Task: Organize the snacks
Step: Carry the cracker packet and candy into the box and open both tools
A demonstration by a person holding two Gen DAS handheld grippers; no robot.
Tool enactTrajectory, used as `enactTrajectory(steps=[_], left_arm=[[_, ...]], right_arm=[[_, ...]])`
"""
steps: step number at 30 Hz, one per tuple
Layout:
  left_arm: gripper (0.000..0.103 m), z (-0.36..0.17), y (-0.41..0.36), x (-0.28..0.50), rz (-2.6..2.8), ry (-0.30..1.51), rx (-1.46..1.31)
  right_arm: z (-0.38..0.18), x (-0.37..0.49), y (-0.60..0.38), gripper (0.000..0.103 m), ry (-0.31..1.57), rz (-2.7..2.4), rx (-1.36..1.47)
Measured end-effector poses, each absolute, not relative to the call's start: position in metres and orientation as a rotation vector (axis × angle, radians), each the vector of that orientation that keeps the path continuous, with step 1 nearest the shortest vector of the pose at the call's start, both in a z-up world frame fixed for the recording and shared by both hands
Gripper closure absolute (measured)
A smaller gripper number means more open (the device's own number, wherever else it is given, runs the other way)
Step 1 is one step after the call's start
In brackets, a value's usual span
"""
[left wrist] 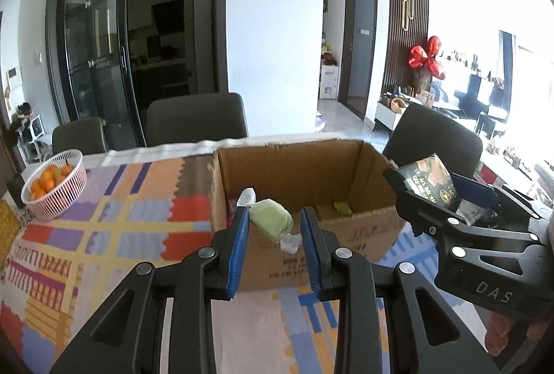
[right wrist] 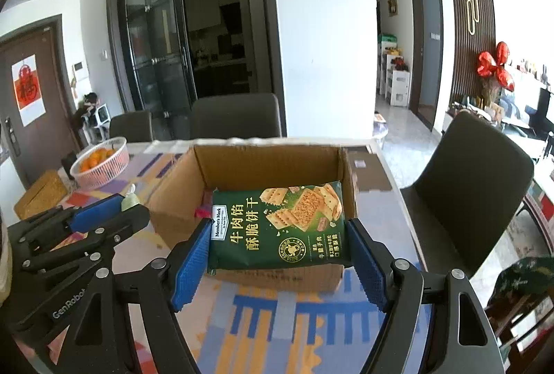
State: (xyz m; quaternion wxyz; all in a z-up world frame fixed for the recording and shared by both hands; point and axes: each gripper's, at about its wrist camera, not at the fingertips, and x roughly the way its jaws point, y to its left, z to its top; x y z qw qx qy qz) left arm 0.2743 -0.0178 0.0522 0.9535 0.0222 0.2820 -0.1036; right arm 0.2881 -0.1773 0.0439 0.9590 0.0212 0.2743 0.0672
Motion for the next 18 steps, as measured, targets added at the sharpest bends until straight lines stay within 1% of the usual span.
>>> enactTrajectory(steps=[7, 18], left_arm=[[0.072, 0.066, -0.012, 0.293, -0.197, 0.540, 0.062], [0.072, 0.075, -0.015, 0.328, -0.218, 0.562, 0.089]], right_arm=[[0.059, 0.303, -0.175, 0.027, 0.526, 0.142, 0.036], [0.073, 0.333, -0.172, 0.027, 0.534, 0.145, 0.021]])
